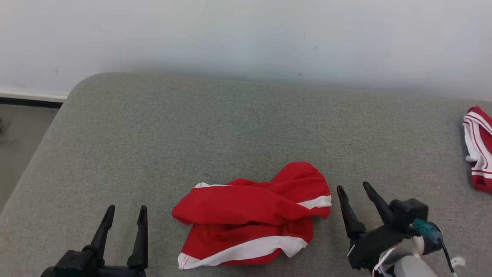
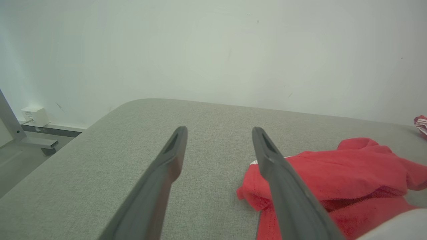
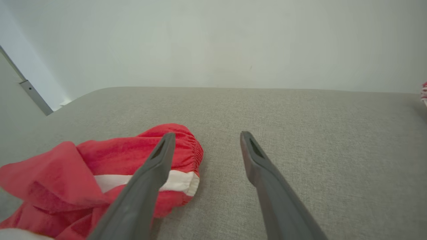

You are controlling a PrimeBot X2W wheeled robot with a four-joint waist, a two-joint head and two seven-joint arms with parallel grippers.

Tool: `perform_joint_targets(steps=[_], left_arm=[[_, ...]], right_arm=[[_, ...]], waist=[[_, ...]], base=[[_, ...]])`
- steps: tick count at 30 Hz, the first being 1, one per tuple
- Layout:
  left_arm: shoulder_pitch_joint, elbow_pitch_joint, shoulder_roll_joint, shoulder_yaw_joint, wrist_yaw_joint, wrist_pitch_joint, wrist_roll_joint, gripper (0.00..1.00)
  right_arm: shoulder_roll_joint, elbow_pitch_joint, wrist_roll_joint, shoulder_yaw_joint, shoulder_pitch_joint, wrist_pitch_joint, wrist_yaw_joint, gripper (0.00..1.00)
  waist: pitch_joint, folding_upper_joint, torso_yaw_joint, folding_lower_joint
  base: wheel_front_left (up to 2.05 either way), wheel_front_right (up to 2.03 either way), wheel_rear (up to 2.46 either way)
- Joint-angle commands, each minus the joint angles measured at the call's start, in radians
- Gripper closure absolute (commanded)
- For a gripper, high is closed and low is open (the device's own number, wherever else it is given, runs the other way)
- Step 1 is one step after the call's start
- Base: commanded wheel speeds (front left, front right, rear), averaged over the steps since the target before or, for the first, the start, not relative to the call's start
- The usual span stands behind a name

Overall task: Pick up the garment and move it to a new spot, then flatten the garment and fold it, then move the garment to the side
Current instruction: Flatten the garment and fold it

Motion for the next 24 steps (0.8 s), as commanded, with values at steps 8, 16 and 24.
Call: perform_joint_targets(steps=[8, 16, 24], left_arm=[[-0.026, 0.015, -0.009, -0.005, -0.003, 0.000, -0.008, 0.00], [-0.038, 0.022, -0.014, -0.012, -0.003, 0.000, -0.004, 0.00], [-0.014, 0.038, -0.003, -0.006, -0.004, 0.000, 0.000, 0.00]], right_arm=[[-0.006, 0.229, 0.049, 0.058, -0.120, 0.045, -0.003, 0.00], [0.022, 0.374, 0.133, 0.133, -0.153, 0.031, -0.003, 1.00], [-0.012, 0.363, 0.185, 0.169, -0.154, -0.067, -0.003, 1.00]], waist=[[0.058, -0.0001, 0.088, 0.0000], [0.058, -0.0001, 0.098, 0.0000], [0.016, -0.0001, 0.060, 0.0000]], base=[[0.00, 0.00, 0.00], [0.00, 0.00, 0.00], [0.00, 0.00, 0.00]])
